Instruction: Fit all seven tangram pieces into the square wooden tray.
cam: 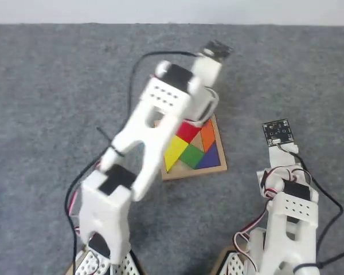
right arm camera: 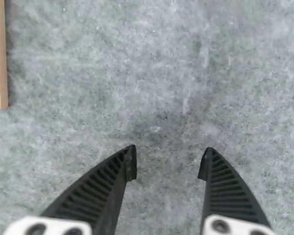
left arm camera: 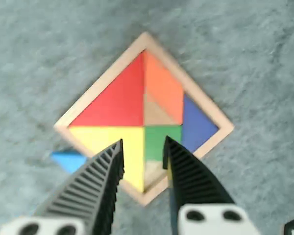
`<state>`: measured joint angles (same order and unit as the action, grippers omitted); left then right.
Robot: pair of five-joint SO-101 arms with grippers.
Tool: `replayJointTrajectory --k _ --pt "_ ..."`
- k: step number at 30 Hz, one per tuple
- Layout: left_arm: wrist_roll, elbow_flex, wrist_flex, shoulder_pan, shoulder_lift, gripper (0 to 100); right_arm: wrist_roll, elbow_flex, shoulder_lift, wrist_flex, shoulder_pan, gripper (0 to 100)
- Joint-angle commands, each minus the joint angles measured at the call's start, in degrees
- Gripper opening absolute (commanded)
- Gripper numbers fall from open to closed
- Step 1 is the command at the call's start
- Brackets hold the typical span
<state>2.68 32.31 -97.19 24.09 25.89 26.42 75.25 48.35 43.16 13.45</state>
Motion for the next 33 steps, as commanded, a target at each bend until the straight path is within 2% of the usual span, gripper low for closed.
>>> replayJointTrajectory --k 1,5,8,11,14,18,23,33 --pt "-2.3 -5.6 -2.0 -4.0 -13.8 8 -0.5 -1.8 1.6 -1.1 -0.7 22.6" --pt "-3.8 -20.7 2.5 -4.0 -28.7 7 -0.5 -1.8 1.6 -1.1 -0.8 22.6" --pt "-7.6 -38.5 11.3 -5.0 -38.0 9 -0.5 -1.8 1.6 -1.1 -0.8 22.6" --pt "-12.0 -54.2 21.5 -10.0 -42.3 12 -0.5 -1.8 1.6 -1.1 -0.8 22.6" --pt "-14.9 -62.0 27.7 -16.1 -42.1 13 -0.5 -1.8 1.6 -1.1 -0.8 22.6" --pt "-16.7 -64.3 31.5 -19.8 -38.9 13 -0.5 -1.8 1.6 -1.1 -0.8 22.6" --pt "-16.6 -62.7 35.5 -19.9 -30.1 13 -0.5 -1.8 1.6 -1.1 -0.8 22.6" --pt "-13.7 -47.7 37.4 -19.8 -11.0 13 -0.5 -1.8 1.6 -1.1 -0.8 22.6"
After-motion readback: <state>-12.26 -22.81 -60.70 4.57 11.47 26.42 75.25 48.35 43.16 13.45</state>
